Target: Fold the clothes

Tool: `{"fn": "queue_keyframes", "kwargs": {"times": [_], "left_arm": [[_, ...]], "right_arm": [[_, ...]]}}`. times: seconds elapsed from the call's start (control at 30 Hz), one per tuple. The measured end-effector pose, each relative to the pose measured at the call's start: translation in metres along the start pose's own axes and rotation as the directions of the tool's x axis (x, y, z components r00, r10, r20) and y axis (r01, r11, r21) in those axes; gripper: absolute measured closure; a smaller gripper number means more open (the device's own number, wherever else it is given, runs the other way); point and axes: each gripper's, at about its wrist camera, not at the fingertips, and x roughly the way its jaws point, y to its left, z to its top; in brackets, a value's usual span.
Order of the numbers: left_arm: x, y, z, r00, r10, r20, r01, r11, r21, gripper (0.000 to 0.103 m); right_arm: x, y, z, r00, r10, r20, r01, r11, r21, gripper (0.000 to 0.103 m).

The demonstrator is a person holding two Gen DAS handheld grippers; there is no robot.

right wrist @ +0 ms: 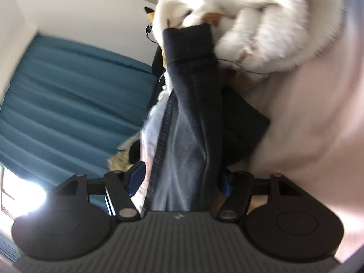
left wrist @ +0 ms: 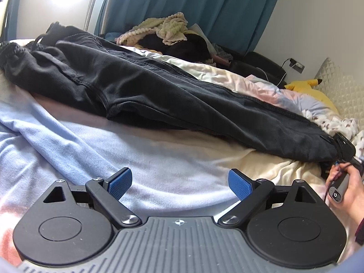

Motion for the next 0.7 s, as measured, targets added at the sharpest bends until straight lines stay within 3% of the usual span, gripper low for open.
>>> {"fn": "queue_keyframes", "kwargs": {"times": [0.03, 0.1, 0.2, 0.3, 0.43, 0.5, 0.53, 0.7], "left_arm": [[0.000, -0.002, -0.001, 1.000, 0.002, 0.009, -0.002, 1.000, 0.014, 0.010], [-0.002, -0.006, -0.002, 0.999, 0.011, 0.045, -0.014, 0.998, 0.057, 0.010], [-0.002, -0.011, -0.002, 0.996, 0.042, 0.083, -0.050, 0.994, 0.101, 0.010], [-0.002, -0.012, 0.000, 0.995, 0.037, 0.089, -0.045, 0.996, 0.078, 0.010], [-0.007, -0.016, 0.001, 0.994, 0.043, 0.105, -0.053, 0.995, 0.088, 0.010], [-0.012, -0.019, 0.002, 0.993, 0.043, 0.113, -0.054, 0.994, 0.097, 0.010], [-0.015, -0.022, 0.003, 0.992, 0.037, 0.125, -0.050, 0.993, 0.107, 0.010], [-0.030, -0.044, 0.013, 0.984, -0.016, 0.176, -0.012, 0.987, 0.158, 0.010]], "right_arm": [[0.002, 0.000, -0.004, 1.000, -0.022, 0.001, 0.022, 0.999, -0.033, 0.040], [0.009, 0.002, -0.014, 0.997, -0.075, 0.016, 0.076, 0.991, -0.107, 0.062], [0.007, 0.013, -0.025, 0.991, -0.120, 0.052, 0.128, 0.974, -0.185, 0.086], [-0.012, 0.029, -0.030, 0.991, -0.091, 0.101, 0.112, 0.968, -0.224, 0.093], [-0.050, 0.041, -0.033, 0.991, -0.021, 0.133, 0.050, 0.975, -0.216, 0.094], [-0.052, 0.056, 0.005, 0.993, 0.007, 0.121, 0.017, 0.980, -0.199, 0.094], [-0.044, 0.073, 0.049, 0.993, 0.015, 0.116, 0.007, 0.982, -0.189, 0.094], [-0.097, 0.086, 0.060, 0.989, 0.025, 0.149, 0.002, 0.984, -0.180, 0.095]]}}
